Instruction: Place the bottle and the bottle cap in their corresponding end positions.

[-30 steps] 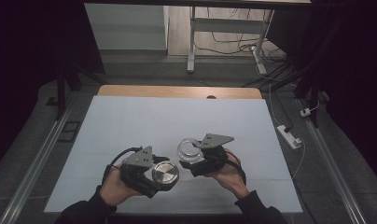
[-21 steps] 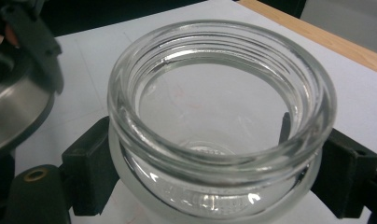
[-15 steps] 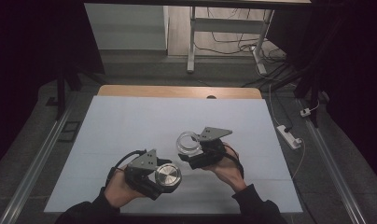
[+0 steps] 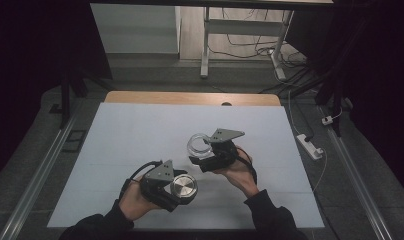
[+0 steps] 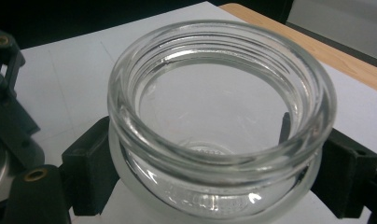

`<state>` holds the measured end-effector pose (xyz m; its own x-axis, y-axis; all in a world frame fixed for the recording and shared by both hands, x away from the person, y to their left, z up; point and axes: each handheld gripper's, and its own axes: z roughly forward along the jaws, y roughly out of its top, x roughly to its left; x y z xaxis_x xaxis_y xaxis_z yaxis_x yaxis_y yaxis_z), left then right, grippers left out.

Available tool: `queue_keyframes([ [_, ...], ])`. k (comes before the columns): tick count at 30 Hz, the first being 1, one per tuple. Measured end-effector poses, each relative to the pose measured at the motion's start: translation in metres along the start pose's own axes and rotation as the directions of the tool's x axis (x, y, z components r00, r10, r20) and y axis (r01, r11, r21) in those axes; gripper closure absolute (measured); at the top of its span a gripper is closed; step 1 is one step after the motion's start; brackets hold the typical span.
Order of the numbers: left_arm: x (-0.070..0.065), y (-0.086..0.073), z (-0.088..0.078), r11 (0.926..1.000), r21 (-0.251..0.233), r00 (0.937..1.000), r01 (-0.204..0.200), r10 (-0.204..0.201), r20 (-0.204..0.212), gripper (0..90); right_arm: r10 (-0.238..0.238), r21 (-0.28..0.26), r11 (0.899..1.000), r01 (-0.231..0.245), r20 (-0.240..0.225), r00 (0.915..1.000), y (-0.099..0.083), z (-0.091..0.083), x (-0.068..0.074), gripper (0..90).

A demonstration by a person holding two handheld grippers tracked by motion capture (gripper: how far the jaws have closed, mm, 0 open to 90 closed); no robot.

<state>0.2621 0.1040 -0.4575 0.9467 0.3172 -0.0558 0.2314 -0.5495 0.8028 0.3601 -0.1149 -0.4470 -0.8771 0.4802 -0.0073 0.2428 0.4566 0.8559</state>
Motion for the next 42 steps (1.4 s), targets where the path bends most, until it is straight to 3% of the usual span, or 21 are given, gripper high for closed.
queue_keyframes([
  [24, 0.026, -0.015, 0.038, 0.9994, -0.023, 0.9957, 0.026, -0.028, -0.088, 19.2, 0.028, 0.014, 0.999, -0.029, 0.065, 0.9975, 0.008, 0.029, -0.028, 15.1],
  [31, 0.037, -0.020, 0.046, 0.9980, -0.019, 0.9937, 0.060, -0.062, -0.093, 19.2, 0.031, 0.015, 0.999, -0.033, 0.087, 0.9957, 0.010, 0.041, -0.037, 15.1],
  [42, 0.047, -0.021, 0.070, 0.9986, 0.001, 0.9935, 0.053, -0.052, -0.101, 19.2, 0.034, 0.028, 0.999, -0.037, 0.105, 0.9939, 0.010, 0.057, -0.048, 15.1],
])
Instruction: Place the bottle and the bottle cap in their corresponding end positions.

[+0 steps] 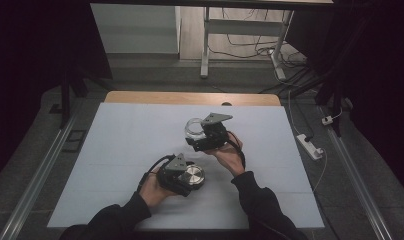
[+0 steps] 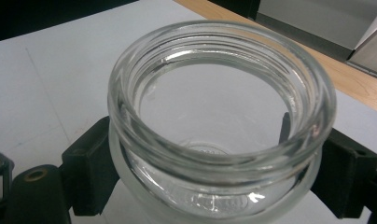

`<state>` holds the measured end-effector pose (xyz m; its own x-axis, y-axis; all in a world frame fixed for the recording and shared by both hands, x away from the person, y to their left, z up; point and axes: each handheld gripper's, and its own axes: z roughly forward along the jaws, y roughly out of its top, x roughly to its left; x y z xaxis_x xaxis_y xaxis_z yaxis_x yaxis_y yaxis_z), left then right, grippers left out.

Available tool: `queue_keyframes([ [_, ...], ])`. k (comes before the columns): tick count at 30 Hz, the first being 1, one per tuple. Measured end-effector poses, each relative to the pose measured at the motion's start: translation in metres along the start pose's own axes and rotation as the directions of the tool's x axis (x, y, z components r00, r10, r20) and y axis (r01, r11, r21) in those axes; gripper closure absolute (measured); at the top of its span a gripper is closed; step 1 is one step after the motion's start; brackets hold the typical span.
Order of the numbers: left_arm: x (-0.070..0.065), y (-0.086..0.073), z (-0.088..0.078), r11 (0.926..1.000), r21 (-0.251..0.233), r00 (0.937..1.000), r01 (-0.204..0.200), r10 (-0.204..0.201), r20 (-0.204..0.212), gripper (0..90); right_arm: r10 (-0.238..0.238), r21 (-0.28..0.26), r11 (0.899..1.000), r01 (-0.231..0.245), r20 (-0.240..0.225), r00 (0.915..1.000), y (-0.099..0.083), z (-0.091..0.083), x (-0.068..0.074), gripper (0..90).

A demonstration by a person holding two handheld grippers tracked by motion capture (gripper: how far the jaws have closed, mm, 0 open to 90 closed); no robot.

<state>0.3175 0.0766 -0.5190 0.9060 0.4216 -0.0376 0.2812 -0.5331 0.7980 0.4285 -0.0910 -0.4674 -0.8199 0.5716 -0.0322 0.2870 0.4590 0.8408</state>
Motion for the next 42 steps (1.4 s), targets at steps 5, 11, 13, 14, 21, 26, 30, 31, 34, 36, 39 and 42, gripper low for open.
queue_keyframes([
  [5, 0.003, -0.001, 0.007, 0.9999, 0.005, 0.9999, -0.010, 0.010, -0.009, 19.2, 0.004, 0.005, 1.000, -0.004, 0.008, 1.0000, -0.001, 0.007, -0.005, 15.1],
  [11, 0.005, -0.005, 0.013, 0.9999, 0.015, 0.9998, -0.001, 0.001, -0.019, 19.2, 0.010, 0.011, 1.000, -0.010, 0.014, 0.9998, -0.003, 0.018, -0.007, 15.1],
  [13, 0.006, -0.006, 0.013, 0.9994, 0.033, 0.9997, -0.010, 0.011, -0.021, 19.2, 0.014, 0.015, 1.000, -0.014, 0.015, 0.9998, -0.004, 0.021, -0.008, 15.0],
  [14, 0.006, -0.006, 0.014, 0.9992, 0.038, 0.9997, -0.010, 0.011, -0.024, 19.2, 0.015, 0.017, 1.000, -0.016, 0.015, 0.9998, -0.005, 0.023, -0.008, 15.1],
  [21, 0.007, -0.009, 0.017, 0.9973, 0.073, 0.9993, -0.008, 0.010, -0.037, 19.2, 0.017, 0.035, 0.999, -0.018, 0.016, 0.9997, -0.012, 0.033, -0.008, 15.1],
  [26, 0.008, -0.010, 0.020, 0.9954, 0.096, 0.9986, -0.006, 0.011, -0.052, 19.2, 0.016, 0.044, 0.999, -0.017, 0.023, 0.9996, -0.016, 0.037, -0.009, 15.1],
  [30, 0.008, -0.011, 0.021, 0.9949, 0.101, 0.9983, -0.004, 0.010, -0.057, 19.1, 0.016, 0.051, 0.999, -0.017, 0.027, 0.9995, -0.019, 0.040, -0.009, 15.0],
  [31, 0.008, -0.011, 0.021, 0.9948, 0.102, 0.9984, -0.008, 0.013, -0.055, 19.1, 0.015, 0.054, 0.998, -0.017, 0.031, 0.9994, -0.019, 0.041, -0.009, 15.0],
  [34, 0.007, -0.011, 0.021, 0.9942, 0.107, 0.9982, -0.011, 0.018, -0.057, 19.1, 0.017, 0.049, 0.999, -0.018, 0.035, 0.9992, -0.020, 0.042, -0.010, 15.0],
  [36, 0.007, -0.011, 0.022, 0.9937, 0.111, 0.9981, -0.013, 0.020, -0.059, 19.1, 0.018, 0.045, 0.999, -0.020, 0.040, 0.9990, -0.020, 0.043, -0.011, 15.0],
  [39, 0.007, -0.010, 0.023, 0.9917, 0.128, 0.9979, -0.016, 0.024, -0.061, 19.0, 0.011, 0.043, 0.999, -0.013, 0.038, 0.9992, -0.021, 0.043, -0.011, 15.0],
  [42, 0.006, -0.010, 0.025, 0.9887, 0.148, 0.9977, -0.022, 0.031, -0.060, 18.9, 0.013, 0.046, 0.999, -0.014, 0.033, 0.9994, -0.021, 0.043, -0.012, 14.9],
])
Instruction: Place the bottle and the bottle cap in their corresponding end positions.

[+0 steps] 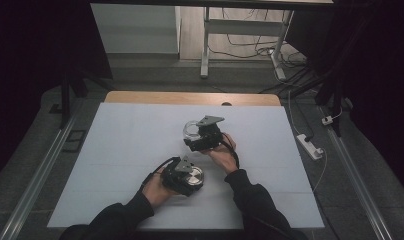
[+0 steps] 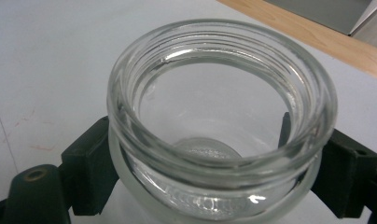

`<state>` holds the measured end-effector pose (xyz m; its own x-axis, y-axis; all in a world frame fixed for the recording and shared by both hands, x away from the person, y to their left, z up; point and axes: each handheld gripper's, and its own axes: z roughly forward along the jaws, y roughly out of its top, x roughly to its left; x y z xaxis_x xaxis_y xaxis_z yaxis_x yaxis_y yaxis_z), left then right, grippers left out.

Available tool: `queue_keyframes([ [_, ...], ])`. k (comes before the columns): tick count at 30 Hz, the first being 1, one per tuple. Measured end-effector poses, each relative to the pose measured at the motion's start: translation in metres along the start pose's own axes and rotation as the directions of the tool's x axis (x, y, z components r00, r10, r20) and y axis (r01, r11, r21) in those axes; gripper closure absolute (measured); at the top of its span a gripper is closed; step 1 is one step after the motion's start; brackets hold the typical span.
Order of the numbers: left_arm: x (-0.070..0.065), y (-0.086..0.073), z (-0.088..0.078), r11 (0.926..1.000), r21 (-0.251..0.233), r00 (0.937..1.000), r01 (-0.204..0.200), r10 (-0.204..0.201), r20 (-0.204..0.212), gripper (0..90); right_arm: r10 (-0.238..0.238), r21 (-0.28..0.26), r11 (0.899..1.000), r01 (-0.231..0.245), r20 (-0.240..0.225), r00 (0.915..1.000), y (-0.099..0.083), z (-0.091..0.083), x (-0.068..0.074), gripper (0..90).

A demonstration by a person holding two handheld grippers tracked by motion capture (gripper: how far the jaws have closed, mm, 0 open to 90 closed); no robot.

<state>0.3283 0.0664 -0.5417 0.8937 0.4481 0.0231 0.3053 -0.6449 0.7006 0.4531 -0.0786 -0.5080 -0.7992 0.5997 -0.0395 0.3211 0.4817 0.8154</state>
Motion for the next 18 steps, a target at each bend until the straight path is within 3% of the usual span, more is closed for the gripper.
queue_keyframes([
  [9, 0.0019, 0.0004, 0.0013, 0.9997, 0.020, 0.9998, 0.016, -0.016, 0.012, 18.1, 0.010, 0.025, 1.000, -0.010, 0.004, 0.9999, 0.0015, -0.0010, 0.0003, 14.4],
  [13, 0.0019, 0.0003, 0.0011, 0.9996, 0.018, 0.9997, 0.021, -0.021, 0.009, 15.1, 0.018, 0.031, 0.999, -0.018, -0.027, 0.9995, 0.0015, -0.0016, -0.0010, 8.8],
  [18, 0.0048, -0.0013, -0.0012, 0.9989, 0.012, 0.9983, 0.045, -0.045, 0.036, 10.8, 0.019, 0.038, 0.999, -0.018, -0.040, 0.9990, 0.0019, -0.0041, -0.0001, 3.6],
])
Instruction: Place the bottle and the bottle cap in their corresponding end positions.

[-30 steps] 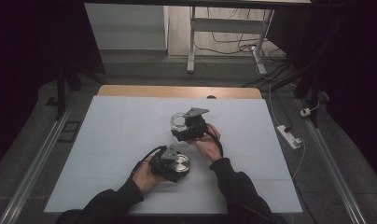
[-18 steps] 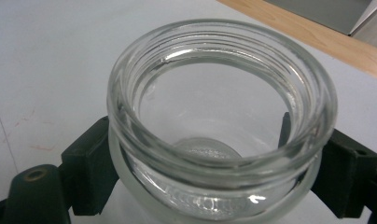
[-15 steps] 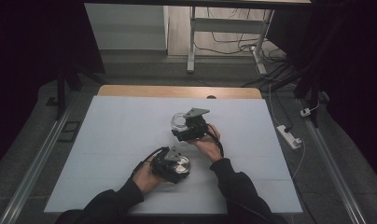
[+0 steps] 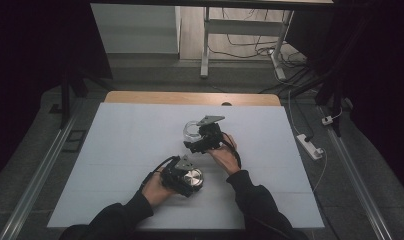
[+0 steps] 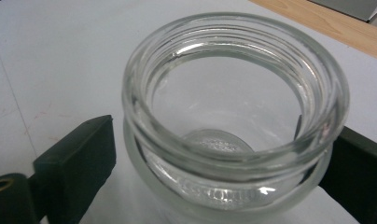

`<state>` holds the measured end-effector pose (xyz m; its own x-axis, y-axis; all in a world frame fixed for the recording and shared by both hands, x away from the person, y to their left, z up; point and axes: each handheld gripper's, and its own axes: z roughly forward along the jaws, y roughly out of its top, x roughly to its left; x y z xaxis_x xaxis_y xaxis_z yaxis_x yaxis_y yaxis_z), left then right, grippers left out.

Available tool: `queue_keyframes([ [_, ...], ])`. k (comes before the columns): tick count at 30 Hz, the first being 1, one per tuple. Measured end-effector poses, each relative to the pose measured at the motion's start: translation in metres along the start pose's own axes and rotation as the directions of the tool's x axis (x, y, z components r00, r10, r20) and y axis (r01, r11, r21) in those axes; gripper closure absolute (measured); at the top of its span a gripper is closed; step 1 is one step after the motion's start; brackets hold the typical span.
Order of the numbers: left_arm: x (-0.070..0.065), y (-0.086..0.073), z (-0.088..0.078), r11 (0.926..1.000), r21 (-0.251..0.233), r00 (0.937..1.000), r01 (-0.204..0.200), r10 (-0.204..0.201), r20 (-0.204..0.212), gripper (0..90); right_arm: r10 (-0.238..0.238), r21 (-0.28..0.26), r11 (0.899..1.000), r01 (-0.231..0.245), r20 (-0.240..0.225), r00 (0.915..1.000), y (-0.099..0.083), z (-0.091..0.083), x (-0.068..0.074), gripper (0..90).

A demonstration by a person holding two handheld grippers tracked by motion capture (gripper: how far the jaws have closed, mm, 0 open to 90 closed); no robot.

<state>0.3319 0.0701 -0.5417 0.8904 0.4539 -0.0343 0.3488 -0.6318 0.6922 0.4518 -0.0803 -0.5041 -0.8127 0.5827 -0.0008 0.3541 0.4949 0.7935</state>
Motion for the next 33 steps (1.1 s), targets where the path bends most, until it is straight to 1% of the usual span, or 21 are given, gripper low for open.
queue_keyframes([
  [2, 0.000, -0.001, 0.000, 0.9997, -0.013, 0.9998, 0.019, -0.019, 0.004, 9.3, -0.001, -0.007, 1.000, 0.001, 0.003, 1.0000, 0.000, -0.002, 0.001, 2.9],
  [4, 0.000, -0.001, -0.002, 0.9997, -0.016, 0.9998, 0.021, -0.021, 0.007, 7.7, 0.000, -0.015, 1.000, 0.000, 0.003, 1.0000, 0.001, -0.004, 0.001, 1.4],
  [10, 0.001, -0.001, -0.007, 0.9981, -0.041, 0.9988, 0.046, -0.045, 0.021, 4.2, 0.004, -0.030, 1.000, -0.003, 0.010, 0.9999, 0.002, -0.009, 0.003, 0.5],
  [14, 0.001, -0.002, -0.011, 0.9960, -0.058, 0.9971, 0.068, -0.066, 0.037, 2.6, 0.010, -0.029, 1.000, -0.009, 0.032, 0.9994, 0.002, -0.012, 0.004, 0.0],
  [16, 0.002, -0.002, -0.013, 0.9950, -0.066, 0.9962, 0.075, -0.071, 0.049, 1.8, 0.022, -0.034, 0.999, -0.022, 0.020, 0.9995, 0.001, -0.013, 0.006, 0.0],
  [18, 0.002, -0.001, -0.016, 0.9942, -0.070, 0.9953, 0.082, -0.077, 0.059, 1.0, 0.026, -0.028, 0.999, -0.026, 0.029, 0.9992, 0.001, -0.014, 0.007, 0.0],
  [21, 0.003, -0.001, -0.019, 0.9923, -0.080, 0.9934, 0.094, -0.089, 0.072, 0.0, 0.020, -0.023, 1.000, -0.019, 0.039, 0.9990, -0.001, -0.017, 0.011, 0.0],
  [22, 0.003, -0.001, -0.020, 0.9916, -0.082, 0.9925, 0.100, -0.094, 0.078, 0.0, 0.015, -0.019, 1.000, -0.015, 0.037, 0.9992, -0.002, -0.019, 0.011, 0.0],
  [26, 0.004, -0.002, -0.026, 0.9881, -0.098, 0.9889, 0.119, -0.109, 0.101, 0.0, 0.022, -0.017, 1.000, -0.021, 0.035, 0.9991, -0.004, -0.024, 0.010, 0.0],
  [29, 0.003, -0.003, -0.032, 0.9862, -0.109, 0.9870, 0.125, -0.112, 0.115, 0.0, 0.039, -0.025, 0.999, -0.039, 0.015, 0.9991, -0.004, -0.029, 0.009, 0.0],
  [33, 0.004, -0.006, -0.042, 0.9836, -0.120, 0.9836, 0.135, -0.118, 0.137, 0.0, 0.032, -0.027, 0.999, -0.032, 0.002, 0.9995, -0.004, -0.035, 0.011, 0.0],
])
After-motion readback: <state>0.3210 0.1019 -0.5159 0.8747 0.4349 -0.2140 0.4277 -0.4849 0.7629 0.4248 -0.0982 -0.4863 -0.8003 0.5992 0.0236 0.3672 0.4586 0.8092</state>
